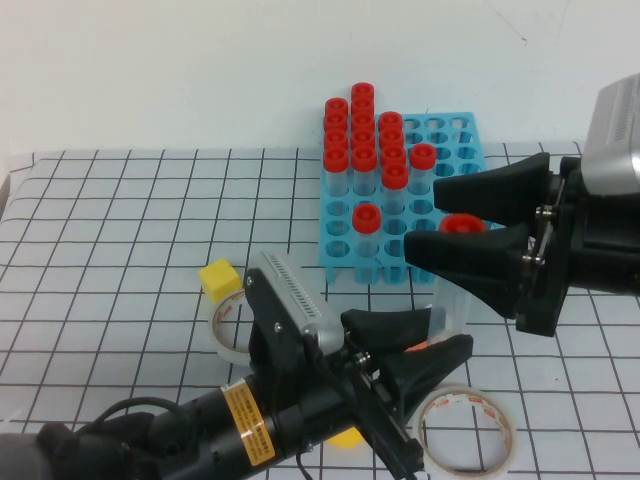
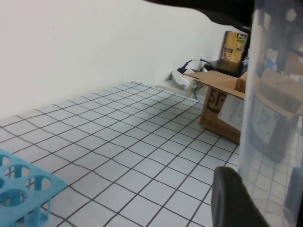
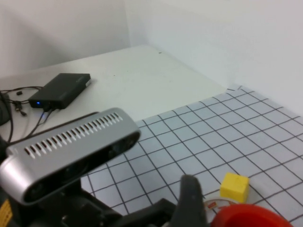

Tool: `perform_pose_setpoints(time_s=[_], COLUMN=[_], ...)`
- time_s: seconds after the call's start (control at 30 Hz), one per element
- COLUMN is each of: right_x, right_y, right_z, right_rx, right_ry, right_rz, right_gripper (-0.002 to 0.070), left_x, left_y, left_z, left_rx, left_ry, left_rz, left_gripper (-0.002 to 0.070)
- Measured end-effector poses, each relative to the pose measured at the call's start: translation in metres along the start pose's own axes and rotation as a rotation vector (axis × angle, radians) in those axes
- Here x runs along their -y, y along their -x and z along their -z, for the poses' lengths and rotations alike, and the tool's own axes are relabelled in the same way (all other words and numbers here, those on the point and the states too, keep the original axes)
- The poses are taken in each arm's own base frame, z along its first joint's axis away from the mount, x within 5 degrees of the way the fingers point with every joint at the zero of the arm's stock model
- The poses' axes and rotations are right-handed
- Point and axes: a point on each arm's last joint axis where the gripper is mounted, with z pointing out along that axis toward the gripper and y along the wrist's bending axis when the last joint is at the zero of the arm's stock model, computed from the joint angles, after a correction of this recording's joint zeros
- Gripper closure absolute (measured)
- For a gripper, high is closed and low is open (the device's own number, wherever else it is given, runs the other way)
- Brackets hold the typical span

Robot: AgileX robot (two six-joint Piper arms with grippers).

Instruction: Place the test tubes

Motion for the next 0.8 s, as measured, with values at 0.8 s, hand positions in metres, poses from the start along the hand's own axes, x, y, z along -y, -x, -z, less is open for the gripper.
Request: perform_pose_setpoints(time_s=[0.8], right_x=[-0.0059], right_y=[-0.0024], right_z=[0.0002], right_rx=[-0.027], right_ry=[0.064], right_rz=[-0.026], right_gripper=[0.0411], left_x=[-0.0005], left_y=[0.0017], left_z=[0.0001], left_rx=[0.017], left_ry=[0.006], left_rz=[0.037], left_gripper=[0.0464])
